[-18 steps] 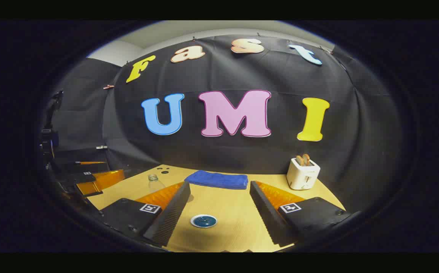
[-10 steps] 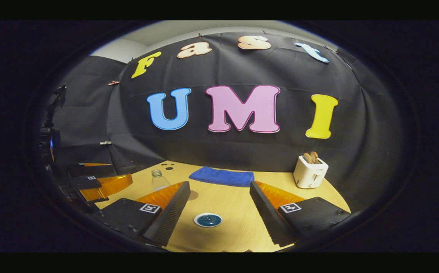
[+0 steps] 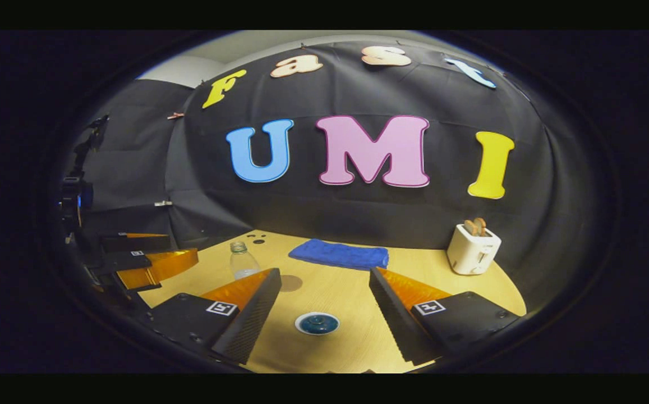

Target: Open the teacup lid with one hand, grasp the water bottle and pour water into the teacup with the other hand; after pouring, place the water bottle on the coaster and then close the teacup lid.

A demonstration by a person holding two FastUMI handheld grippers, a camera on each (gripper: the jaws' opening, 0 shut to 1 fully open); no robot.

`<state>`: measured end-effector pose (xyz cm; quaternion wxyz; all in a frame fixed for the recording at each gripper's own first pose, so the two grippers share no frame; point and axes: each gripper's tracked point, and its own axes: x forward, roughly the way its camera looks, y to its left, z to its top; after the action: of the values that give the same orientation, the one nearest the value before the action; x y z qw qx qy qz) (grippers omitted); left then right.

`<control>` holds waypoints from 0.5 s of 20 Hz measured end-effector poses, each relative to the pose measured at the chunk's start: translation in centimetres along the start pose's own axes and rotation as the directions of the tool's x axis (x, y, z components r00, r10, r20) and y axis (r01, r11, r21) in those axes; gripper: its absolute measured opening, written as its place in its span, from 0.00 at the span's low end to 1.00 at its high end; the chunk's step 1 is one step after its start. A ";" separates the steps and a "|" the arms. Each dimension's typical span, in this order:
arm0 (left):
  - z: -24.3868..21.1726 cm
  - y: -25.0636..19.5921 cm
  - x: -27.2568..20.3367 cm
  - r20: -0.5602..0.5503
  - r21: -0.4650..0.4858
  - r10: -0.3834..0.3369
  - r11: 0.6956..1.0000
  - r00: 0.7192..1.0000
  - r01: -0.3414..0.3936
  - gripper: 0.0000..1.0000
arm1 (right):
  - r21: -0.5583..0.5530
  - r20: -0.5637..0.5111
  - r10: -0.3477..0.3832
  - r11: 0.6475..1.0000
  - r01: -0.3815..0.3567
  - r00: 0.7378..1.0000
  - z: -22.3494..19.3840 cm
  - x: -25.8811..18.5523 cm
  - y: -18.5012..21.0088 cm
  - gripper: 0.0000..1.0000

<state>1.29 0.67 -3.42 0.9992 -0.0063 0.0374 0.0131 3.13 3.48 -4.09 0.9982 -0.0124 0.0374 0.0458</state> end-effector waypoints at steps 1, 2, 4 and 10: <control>-0.1 -0.3 0.1 0.007 -0.007 -0.015 1.000 1.000 0.015 0.98 | -0.005 -0.005 0.004 1.000 -0.004 1.000 -0.2 0.2 0.0 0.98; -0.1 -0.5 0.2 0.010 -0.012 -0.024 1.000 1.000 0.024 0.98 | -0.009 -0.010 0.009 1.000 -0.009 1.000 -0.5 0.4 0.1 0.98; -1.1 -0.4 0.7 -0.001 -0.008 -0.018 1.000 1.000 0.018 0.97 | -0.012 -0.022 0.017 1.000 -0.017 1.000 -1.6 1.3 0.6 0.98; -5.0 -1.3 2.9 -0.028 0.028 -0.057 0.998 0.998 0.058 0.97 | -0.031 -0.067 0.029 0.999 -0.031 0.997 -6.9 4.4 0.9 0.98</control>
<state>3.80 -0.64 -8.60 0.9986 0.0069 0.0508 -0.0161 6.95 4.62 -11.31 0.9952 -0.0293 0.0703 0.0608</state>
